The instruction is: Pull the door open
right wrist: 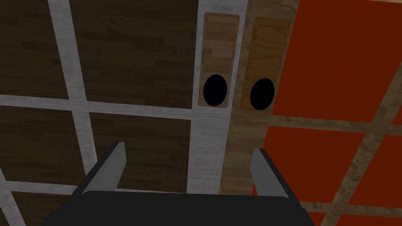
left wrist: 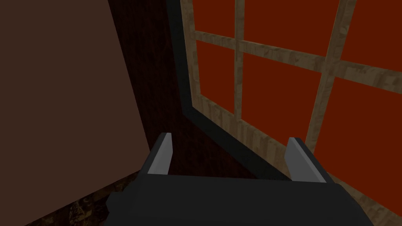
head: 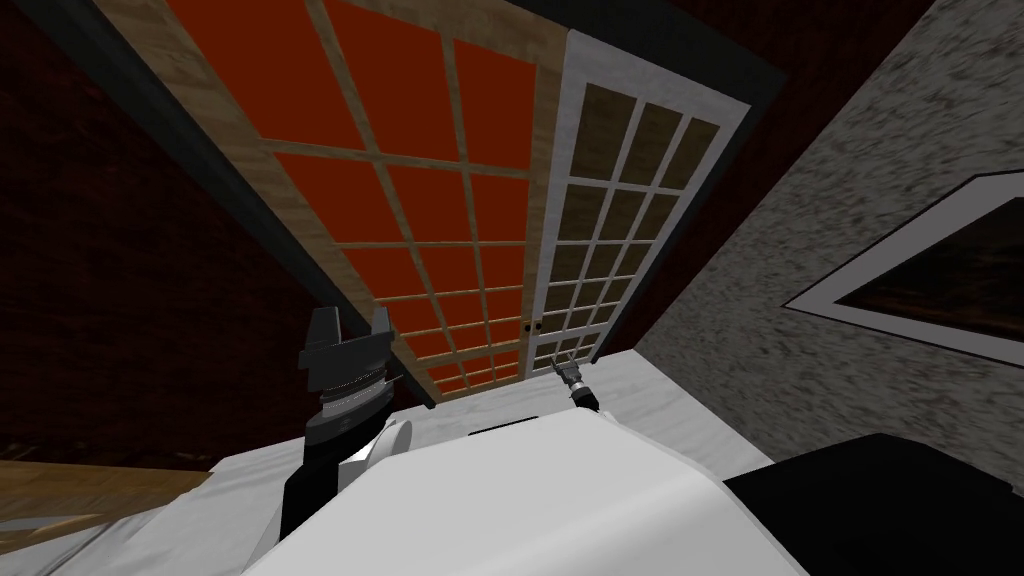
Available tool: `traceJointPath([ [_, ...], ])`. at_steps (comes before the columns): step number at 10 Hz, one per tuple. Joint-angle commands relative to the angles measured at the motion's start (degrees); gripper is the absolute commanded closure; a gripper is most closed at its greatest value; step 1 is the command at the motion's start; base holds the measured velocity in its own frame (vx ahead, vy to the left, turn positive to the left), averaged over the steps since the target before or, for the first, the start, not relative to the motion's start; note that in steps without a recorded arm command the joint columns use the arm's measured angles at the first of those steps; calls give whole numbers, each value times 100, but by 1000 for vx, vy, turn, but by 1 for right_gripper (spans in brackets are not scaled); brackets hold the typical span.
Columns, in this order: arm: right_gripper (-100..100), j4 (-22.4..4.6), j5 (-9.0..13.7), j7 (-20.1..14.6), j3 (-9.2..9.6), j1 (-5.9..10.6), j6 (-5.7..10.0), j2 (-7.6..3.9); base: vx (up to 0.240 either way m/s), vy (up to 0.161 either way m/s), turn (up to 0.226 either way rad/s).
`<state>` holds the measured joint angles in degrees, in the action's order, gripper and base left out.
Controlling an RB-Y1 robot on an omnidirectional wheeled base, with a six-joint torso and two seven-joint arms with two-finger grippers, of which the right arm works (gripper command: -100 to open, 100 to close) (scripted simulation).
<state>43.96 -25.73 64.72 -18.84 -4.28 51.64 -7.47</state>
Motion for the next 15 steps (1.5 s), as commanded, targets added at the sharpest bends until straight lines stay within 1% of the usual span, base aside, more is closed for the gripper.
traceJointPath([
  [1,-100,-57,37,52,-88,-82,-35,-9,-179,-43,-15],
  [5,-100,-225,170,195,-384,-323,-129,-67,-180,-53,-5],
  [6,-100,-225,170,195,-384,-323,-129,-67,-122,-35,-5],
  [7,-100,-298,233,266,-521,-419,-172,-90,-130,-39,16],
  [8,-100,-298,233,266,-521,-419,-172,-90,-114,-37,4],
  [10,-100,-400,325,374,-719,-538,-235,-115,-133,-38,26],
  [11,-100,-450,325,374,-719,-538,-235,-115,-118,-42,8],
  [12,-100,-400,325,374,-719,-538,-235,-115,-46,-29,-5],
  [13,-100,-490,410,478,-899,-627,-292,-131,-112,-44,61],
  [14,-100,-540,460,542,-1002,-664,-325,-135,-170,-48,92],
  [15,-100,-540,460,542,-1002,-664,-325,-135,-115,-44,20],
])
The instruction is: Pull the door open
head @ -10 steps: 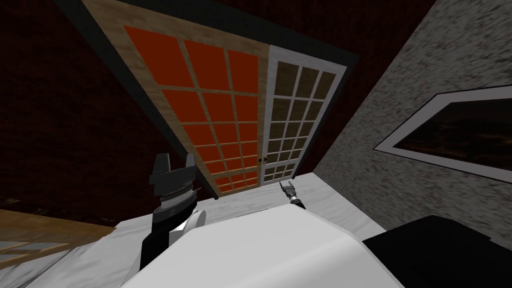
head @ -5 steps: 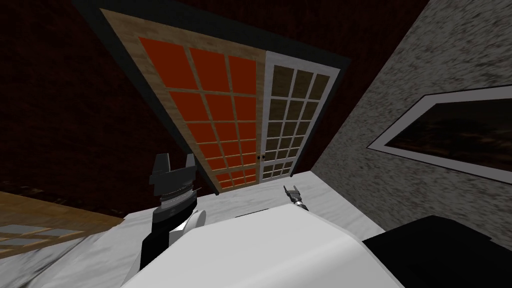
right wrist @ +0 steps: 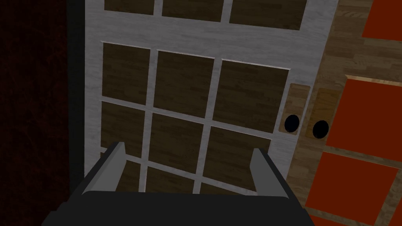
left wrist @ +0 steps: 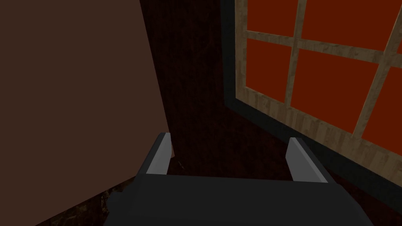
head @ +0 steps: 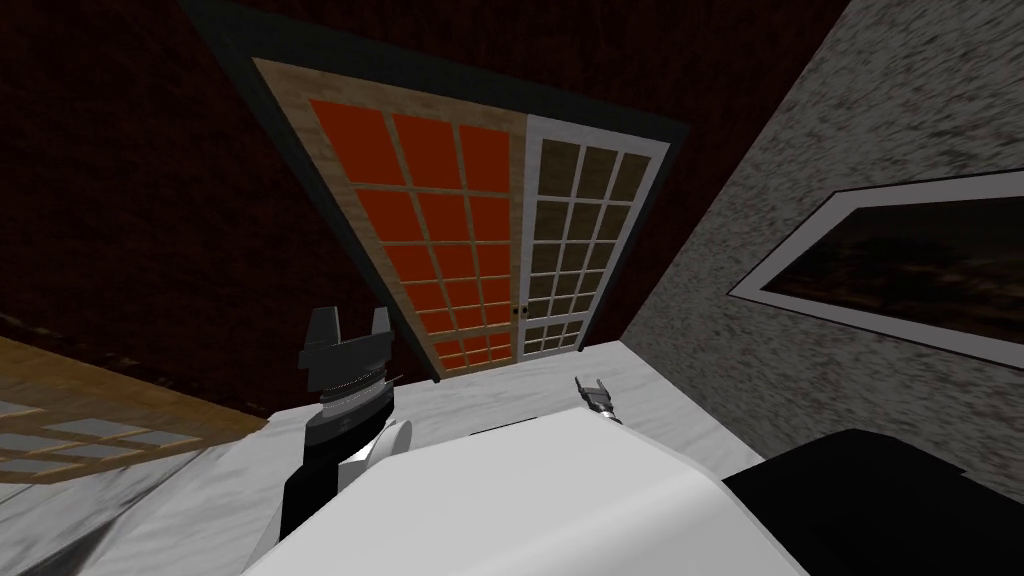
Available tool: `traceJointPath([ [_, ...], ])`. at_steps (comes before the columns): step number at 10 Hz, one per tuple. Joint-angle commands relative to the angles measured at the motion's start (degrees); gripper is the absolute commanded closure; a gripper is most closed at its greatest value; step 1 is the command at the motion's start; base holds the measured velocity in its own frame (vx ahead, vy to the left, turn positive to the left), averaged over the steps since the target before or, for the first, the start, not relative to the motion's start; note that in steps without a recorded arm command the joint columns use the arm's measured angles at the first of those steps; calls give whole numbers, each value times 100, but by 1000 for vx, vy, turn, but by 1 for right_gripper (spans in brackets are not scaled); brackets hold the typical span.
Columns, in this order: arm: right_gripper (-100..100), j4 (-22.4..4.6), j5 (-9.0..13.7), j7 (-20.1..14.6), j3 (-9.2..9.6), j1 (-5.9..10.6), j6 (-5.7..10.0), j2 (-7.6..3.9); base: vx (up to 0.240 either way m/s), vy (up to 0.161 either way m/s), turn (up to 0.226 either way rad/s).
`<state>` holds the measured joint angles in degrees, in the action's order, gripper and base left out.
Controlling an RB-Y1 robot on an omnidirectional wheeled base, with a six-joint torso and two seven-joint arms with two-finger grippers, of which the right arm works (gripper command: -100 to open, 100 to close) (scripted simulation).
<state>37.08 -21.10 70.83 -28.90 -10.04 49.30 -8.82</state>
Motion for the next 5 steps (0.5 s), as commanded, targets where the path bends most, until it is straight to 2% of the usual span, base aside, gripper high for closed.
traceJointPath([
  [1,-100,72,78,38,-159,-128,-144,3,-98,-70,90],
  [2,-100,25,131,113,-264,-135,-179,11,-101,-75,151],
  [3,-100,25,131,113,-264,-135,-179,11,-61,-47,47],
  [4,-100,-37,216,246,-419,-81,-233,51,-11,-46,182],
  [5,-100,-59,255,315,-484,-21,-256,83,55,-55,272],
])
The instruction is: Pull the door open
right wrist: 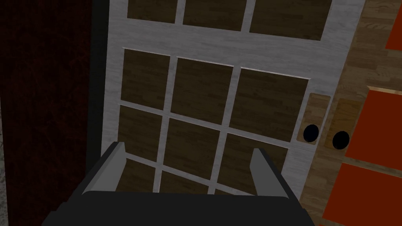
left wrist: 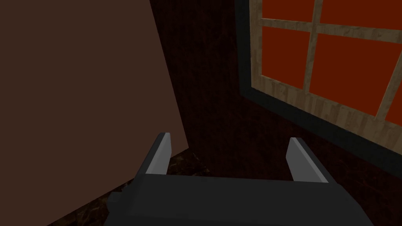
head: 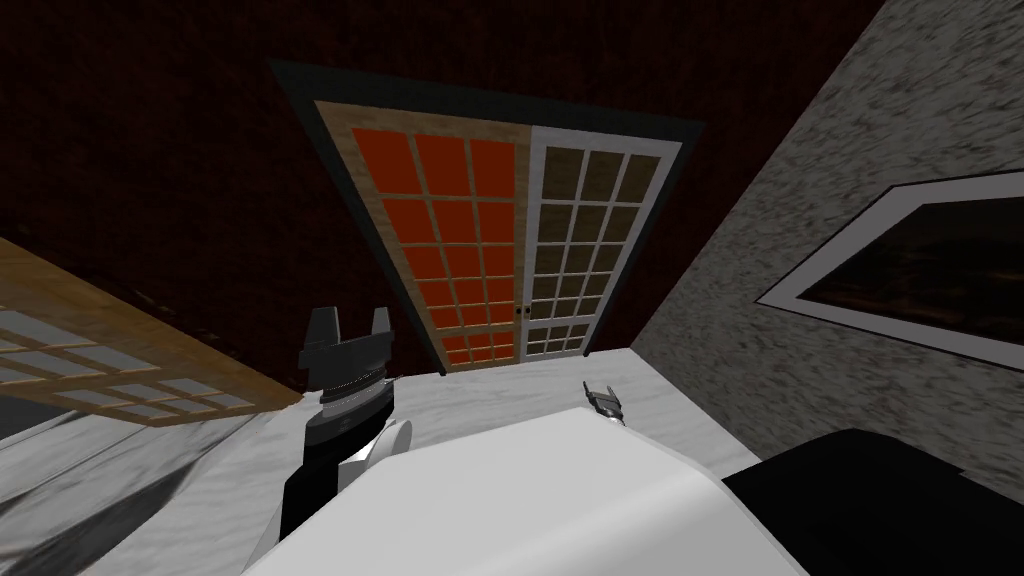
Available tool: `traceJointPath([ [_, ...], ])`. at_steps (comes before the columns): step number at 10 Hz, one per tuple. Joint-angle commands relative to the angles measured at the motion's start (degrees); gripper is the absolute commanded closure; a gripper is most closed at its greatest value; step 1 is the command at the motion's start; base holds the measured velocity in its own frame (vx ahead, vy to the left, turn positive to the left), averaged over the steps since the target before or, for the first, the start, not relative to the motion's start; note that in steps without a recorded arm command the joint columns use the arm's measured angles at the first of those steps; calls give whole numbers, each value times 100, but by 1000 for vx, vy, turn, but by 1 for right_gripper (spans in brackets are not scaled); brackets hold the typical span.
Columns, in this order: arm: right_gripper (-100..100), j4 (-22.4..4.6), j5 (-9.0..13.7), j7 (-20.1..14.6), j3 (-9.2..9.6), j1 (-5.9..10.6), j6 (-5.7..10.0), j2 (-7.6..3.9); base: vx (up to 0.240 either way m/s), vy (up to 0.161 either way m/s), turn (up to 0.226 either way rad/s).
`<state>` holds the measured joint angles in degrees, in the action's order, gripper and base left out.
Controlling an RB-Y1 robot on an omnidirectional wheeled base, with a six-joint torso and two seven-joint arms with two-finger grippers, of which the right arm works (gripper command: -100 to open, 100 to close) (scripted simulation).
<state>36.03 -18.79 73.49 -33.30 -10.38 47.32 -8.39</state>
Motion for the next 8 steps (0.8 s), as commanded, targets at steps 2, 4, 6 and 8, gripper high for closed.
traceJointPath([
  [2,-100,42,71,154,-101,199,-83,122,169,-45,211],
  [4,-100,56,87,208,-105,350,-89,185,176,-17,123],
  [6,-100,89,90,253,-77,545,-86,262,197,-31,161],
  [8,-100,89,90,253,-77,545,-86,262,79,-6,0],
])
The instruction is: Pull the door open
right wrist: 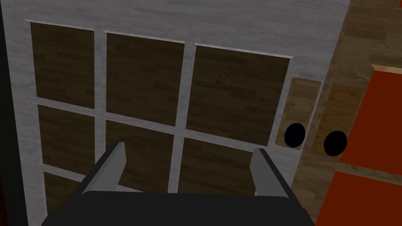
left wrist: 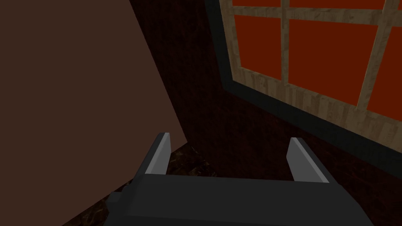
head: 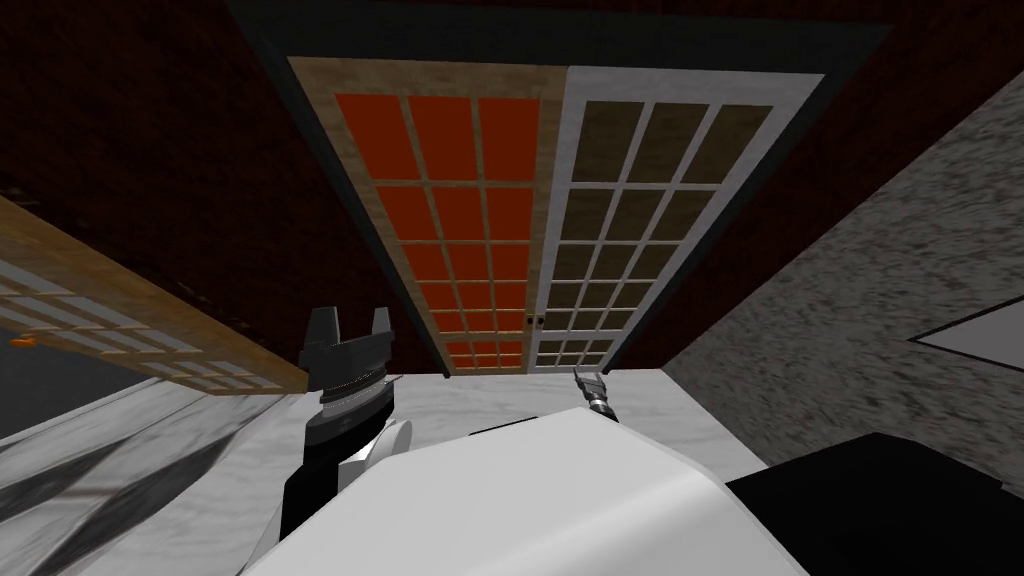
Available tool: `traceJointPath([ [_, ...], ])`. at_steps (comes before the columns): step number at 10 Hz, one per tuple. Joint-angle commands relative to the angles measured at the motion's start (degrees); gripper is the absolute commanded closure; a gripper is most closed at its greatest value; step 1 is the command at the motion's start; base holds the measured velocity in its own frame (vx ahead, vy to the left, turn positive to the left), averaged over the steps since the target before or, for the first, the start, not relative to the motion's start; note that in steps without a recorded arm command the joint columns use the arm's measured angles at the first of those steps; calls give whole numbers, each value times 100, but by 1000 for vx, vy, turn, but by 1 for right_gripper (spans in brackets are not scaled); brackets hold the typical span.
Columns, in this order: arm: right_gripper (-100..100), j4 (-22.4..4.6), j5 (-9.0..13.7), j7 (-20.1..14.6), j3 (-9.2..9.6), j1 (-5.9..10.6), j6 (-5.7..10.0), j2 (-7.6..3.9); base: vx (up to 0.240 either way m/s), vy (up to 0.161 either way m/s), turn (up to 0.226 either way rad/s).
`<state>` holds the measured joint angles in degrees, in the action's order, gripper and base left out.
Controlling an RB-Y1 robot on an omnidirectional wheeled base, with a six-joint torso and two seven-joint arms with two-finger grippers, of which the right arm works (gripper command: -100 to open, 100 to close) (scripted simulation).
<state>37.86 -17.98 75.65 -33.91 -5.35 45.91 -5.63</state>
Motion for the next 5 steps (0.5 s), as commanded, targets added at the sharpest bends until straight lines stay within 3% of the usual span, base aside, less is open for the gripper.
traceJointPath([
  [1,-100,-73,9,60,4,161,57,34,78,-1,115],
  [3,-100,-32,-1,83,56,341,68,103,203,-25,162],
  [5,-100,13,-13,103,114,530,80,174,200,-31,87],
])
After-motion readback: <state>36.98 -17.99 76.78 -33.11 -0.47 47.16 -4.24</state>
